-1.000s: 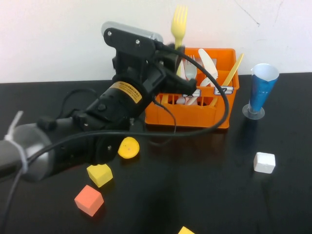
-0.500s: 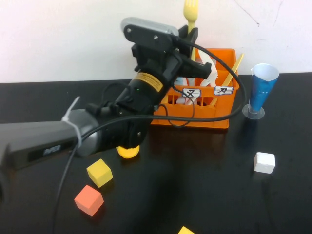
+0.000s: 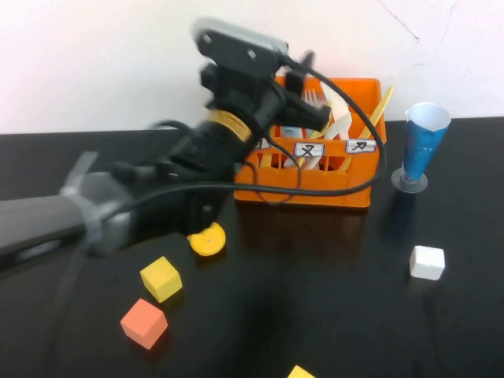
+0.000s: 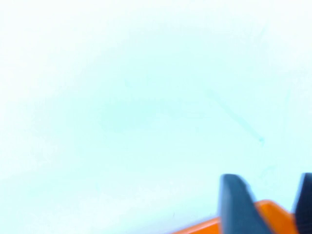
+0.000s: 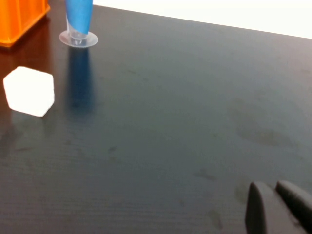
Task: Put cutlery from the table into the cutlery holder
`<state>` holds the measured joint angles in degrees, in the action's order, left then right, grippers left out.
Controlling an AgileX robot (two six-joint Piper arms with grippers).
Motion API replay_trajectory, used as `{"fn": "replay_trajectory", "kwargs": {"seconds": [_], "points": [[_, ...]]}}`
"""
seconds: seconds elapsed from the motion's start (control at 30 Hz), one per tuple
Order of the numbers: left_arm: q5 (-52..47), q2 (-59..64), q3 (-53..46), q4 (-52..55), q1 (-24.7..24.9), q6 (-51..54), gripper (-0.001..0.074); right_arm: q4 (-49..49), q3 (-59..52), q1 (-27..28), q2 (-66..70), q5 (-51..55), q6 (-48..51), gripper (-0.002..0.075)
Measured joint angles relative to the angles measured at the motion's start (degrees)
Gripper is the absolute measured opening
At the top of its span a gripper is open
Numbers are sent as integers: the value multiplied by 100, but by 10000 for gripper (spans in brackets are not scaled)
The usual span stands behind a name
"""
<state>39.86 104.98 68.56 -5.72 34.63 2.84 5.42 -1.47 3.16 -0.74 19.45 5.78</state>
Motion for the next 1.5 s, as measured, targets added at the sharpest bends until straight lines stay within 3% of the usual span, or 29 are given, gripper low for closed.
{"fn": "replay_trajectory", "kwargs": {"seconds": [0.13,0.27,0.57,0.83,1.13,1.33,1.5], "points": [[-808,-1056,-569,15,0,64,58,0,0,0,0,0,0,29],[-1878,-1983,-1248,272,0,78,13,0,0,0,0,0,0,29],[-2991,-3039,-2518,294,-448,106,1,0,0,0,0,0,0,29],[-5052,-5015,-3389,326,-1184,58,1,0,0,0,0,0,0,29],[-4703,-8172,-5680,572,-2541,-785,1,0,0,0,0,0,0,29],[-4841,-9826,-6669,705,-3038,-808,1,0,0,0,0,0,0,29],[-5189,-10513,-6993,642,-3201,-850,1,0,0,0,0,0,0,29]]}}
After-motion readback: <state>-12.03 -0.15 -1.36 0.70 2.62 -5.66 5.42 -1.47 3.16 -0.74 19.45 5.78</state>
